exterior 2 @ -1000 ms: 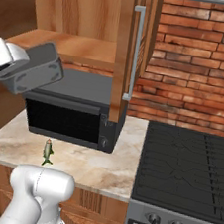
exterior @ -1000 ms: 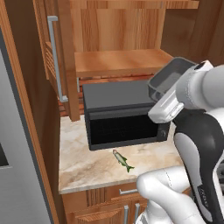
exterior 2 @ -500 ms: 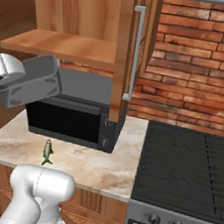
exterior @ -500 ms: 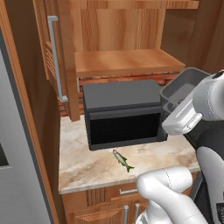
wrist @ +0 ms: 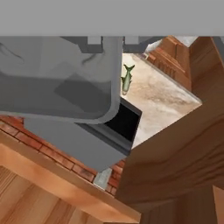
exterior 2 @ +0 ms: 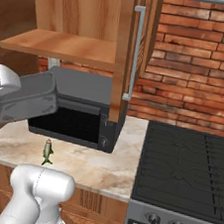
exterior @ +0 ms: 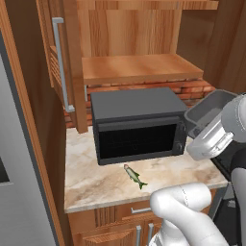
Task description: Retrieve the tupperware from the cabinet, then place the raw meat into the tupperware to avoid contamination.
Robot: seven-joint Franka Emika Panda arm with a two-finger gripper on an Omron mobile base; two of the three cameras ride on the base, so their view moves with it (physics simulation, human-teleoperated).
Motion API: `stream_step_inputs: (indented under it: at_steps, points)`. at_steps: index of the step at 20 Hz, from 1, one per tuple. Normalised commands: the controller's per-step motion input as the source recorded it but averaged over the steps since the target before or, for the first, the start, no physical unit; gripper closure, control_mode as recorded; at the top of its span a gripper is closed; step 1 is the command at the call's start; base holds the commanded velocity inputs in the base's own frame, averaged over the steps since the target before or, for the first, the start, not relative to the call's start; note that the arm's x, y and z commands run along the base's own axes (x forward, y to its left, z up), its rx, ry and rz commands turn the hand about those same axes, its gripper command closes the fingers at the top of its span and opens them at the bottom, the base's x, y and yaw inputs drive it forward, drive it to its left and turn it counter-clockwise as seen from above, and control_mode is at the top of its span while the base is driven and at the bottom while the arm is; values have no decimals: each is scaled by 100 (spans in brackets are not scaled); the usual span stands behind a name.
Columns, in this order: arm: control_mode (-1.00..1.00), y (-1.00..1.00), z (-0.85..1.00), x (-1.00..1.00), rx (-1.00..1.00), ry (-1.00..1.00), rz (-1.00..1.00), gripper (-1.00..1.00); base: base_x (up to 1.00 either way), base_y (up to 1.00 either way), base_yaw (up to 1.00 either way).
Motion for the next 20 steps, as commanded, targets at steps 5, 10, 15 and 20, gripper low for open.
stream_step_inputs:
  at_steps: [5, 10, 15, 20]
  points:
    - [-100, -11, -23, -12, 0, 12, -5, 100, 0, 0, 0]
    - [-100, -18, -37, 0, 1, 9, -2, 100, 0, 0, 0]
    - [-100, -17, -42, 0, 2, 7, -1, 100, 0, 0, 0]
    - [-100, -6, -41, 0, 2, 3, -1, 100, 0, 0, 0]
